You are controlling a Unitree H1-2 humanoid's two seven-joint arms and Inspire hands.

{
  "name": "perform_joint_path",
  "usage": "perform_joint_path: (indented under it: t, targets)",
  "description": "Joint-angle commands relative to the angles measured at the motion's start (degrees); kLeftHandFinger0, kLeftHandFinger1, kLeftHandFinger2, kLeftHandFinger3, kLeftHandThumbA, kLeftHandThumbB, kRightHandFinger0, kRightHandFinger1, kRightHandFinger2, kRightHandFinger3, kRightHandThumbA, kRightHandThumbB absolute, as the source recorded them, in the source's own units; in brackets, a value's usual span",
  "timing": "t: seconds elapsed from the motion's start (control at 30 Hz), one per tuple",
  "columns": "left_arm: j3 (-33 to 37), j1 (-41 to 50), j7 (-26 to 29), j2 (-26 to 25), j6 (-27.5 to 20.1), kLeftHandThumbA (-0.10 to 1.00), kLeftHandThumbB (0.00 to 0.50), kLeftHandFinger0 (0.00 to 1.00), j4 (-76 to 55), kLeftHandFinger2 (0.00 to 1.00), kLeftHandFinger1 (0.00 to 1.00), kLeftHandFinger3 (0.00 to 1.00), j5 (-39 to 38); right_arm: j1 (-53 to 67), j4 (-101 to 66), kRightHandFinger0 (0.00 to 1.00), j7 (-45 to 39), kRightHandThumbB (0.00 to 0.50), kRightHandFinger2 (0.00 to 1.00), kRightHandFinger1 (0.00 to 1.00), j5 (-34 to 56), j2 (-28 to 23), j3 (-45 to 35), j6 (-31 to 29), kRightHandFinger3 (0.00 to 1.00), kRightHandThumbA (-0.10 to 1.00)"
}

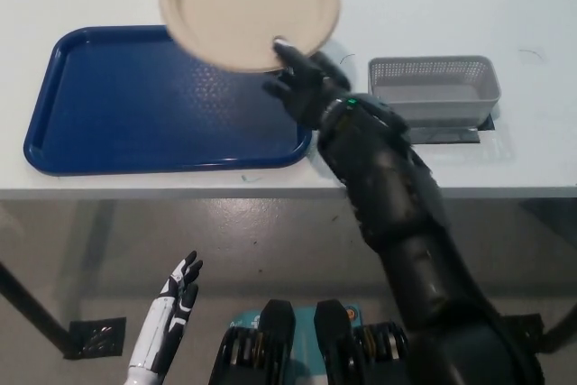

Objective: Use the right hand to pick up a plate from a leveled surface and place it into a tray on the left side

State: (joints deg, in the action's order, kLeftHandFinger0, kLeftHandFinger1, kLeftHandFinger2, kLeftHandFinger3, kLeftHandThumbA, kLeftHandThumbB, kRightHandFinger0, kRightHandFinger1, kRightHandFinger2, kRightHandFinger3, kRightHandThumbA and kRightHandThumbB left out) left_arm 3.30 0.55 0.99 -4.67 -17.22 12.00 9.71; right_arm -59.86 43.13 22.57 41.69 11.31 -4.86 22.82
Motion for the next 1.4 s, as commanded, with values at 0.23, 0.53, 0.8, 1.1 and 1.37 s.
perform_joint_path:
  t: [0.23,0.53,0.8,1.1,1.37]
  targets:
    - [0.4,-1.7,-0.8,-0.4,-0.4,1.0,0.079,1.0,-1.6,1.0,1.0,1.0,-0.3,-21.6,27.7,0.0,-8.9,0.0,0.7,0.26,-13.4,3.1,5.7,-12.7,1.0,0.14]
    - [0.9,-1.9,-1.3,-0.6,1.0,0.94,0.086,1.0,-2.0,1.0,1.0,1.0,0.0,-23.7,30.6,1.0,-29.9,0.428,1.0,1.0,-22.7,0.9,18.5,-6.8,1.0,1.0]
    - [1.3,-1.5,-1.2,-0.5,1.5,0.89,0.075,1.0,-2.3,1.0,1.0,1.0,0.5,-21.8,28.1,1.0,-30.9,0.465,1.0,1.0,-23.6,-2.3,19.9,-5.9,1.0,1.0]
    - [1.5,-1.8,-1.7,-1.0,0.9,0.87,0.065,1.0,-2.2,1.0,1.0,1.0,-0.2,-1.2,-18.5,1.0,-22.7,0.429,1.0,1.0,-20.0,-13.5,20.4,4.1,1.0,0.98]
    - [1.3,-2.0,-1.6,-0.9,1.8,0.88,0.077,1.0,-2.2,1.0,1.0,1.0,0.2,19.6,-64.6,1.0,-14.6,0.42,1.0,1.0,-4.1,-33.7,30.0,4.1,1.0,1.0]
